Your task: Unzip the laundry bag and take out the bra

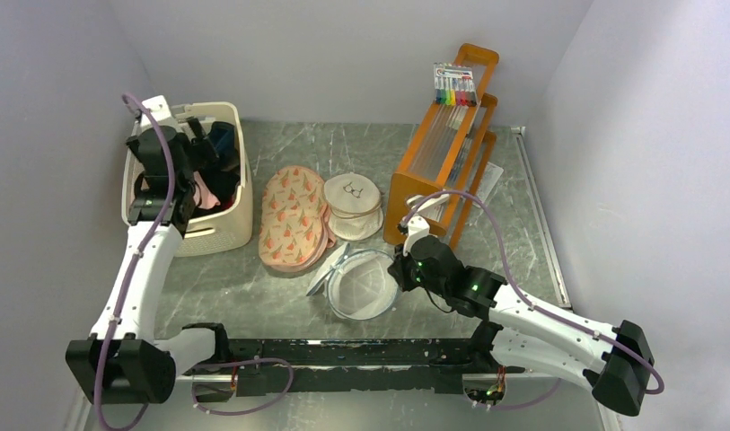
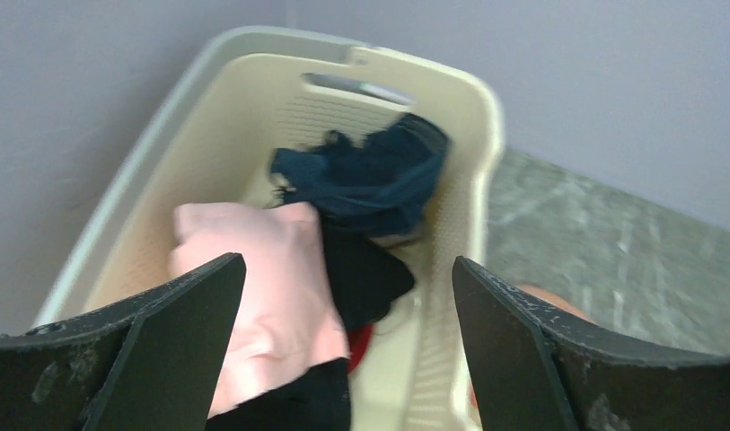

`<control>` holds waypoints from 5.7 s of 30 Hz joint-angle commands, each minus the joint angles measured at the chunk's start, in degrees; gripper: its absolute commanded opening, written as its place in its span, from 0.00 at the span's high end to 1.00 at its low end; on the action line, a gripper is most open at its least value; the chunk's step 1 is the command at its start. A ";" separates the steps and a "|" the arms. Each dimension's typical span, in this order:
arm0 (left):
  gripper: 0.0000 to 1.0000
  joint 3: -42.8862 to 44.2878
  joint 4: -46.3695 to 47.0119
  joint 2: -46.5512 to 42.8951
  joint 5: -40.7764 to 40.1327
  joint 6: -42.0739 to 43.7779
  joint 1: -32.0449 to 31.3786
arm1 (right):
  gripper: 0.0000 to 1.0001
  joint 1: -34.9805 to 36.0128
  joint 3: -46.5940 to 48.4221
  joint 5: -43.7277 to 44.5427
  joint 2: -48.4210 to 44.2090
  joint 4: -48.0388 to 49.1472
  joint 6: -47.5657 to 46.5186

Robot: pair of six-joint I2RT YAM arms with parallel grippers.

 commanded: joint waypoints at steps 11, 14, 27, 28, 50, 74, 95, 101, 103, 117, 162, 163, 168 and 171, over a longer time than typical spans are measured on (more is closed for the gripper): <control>0.00 -2.54 3.34 -1.92 20.78 4.34 -22.98 | 1.00 0.14 6.20 6.83 1.64 -12.64 10.93; 0.00 -8.16 3.13 -4.86 29.35 -2.92 -23.05 | 1.00 0.14 7.24 7.09 -0.27 -13.67 11.49; 0.12 -37.64 4.00 -23.85 49.30 -29.83 -24.76 | 0.89 0.09 6.00 6.66 0.01 -10.85 8.31; 0.11 -39.04 3.76 -25.32 47.87 -31.23 -25.71 | 0.87 0.13 5.97 6.61 0.27 -10.62 8.32; 0.42 -45.60 3.38 -12.31 21.11 -58.50 -45.73 | 0.71 0.11 4.55 6.13 -2.05 -9.61 8.60; 0.52 -53.32 26.70 -4.77 25.39 -70.46 -46.96 | 0.68 0.08 3.28 6.10 -1.37 -7.81 7.75; 0.93 -41.95 6.76 -16.89 13.16 -53.10 -47.27 | 0.68 0.10 3.15 4.95 -0.91 -7.06 6.92; 0.93 -32.49 -6.06 -27.13 4.38 -38.67 -47.40 | 0.71 0.24 3.56 1.19 0.93 -3.35 4.83; 0.93 -29.71 -9.36 -28.66 1.98 -34.66 -47.37 | 0.73 0.34 3.77 0.47 1.94 -2.06 4.48; 0.93 -20.33 -4.86 -27.37 9.12 2.14 -47.39 | 0.61 0.39 10.41 2.87 7.95 -1.80 4.10; 0.75 -11.20 -8.29 13.14 11.56 20.54 -81.38 | 0.26 0.39 19.48 23.79 -24.53 -17.22 4.60; 0.69 -10.37 -10.27 13.50 11.60 19.91 -80.93 | 0.26 0.43 19.55 23.81 -24.31 -17.10 4.61; 0.32 -8.22 -12.05 10.13 15.82 18.33 -77.36 | 0.26 0.42 18.70 22.37 -24.18 -15.24 3.90; 0.26 -7.50 -10.34 6.03 18.79 18.20 -76.13 | 0.26 0.39 18.57 22.79 -24.30 -16.49 5.11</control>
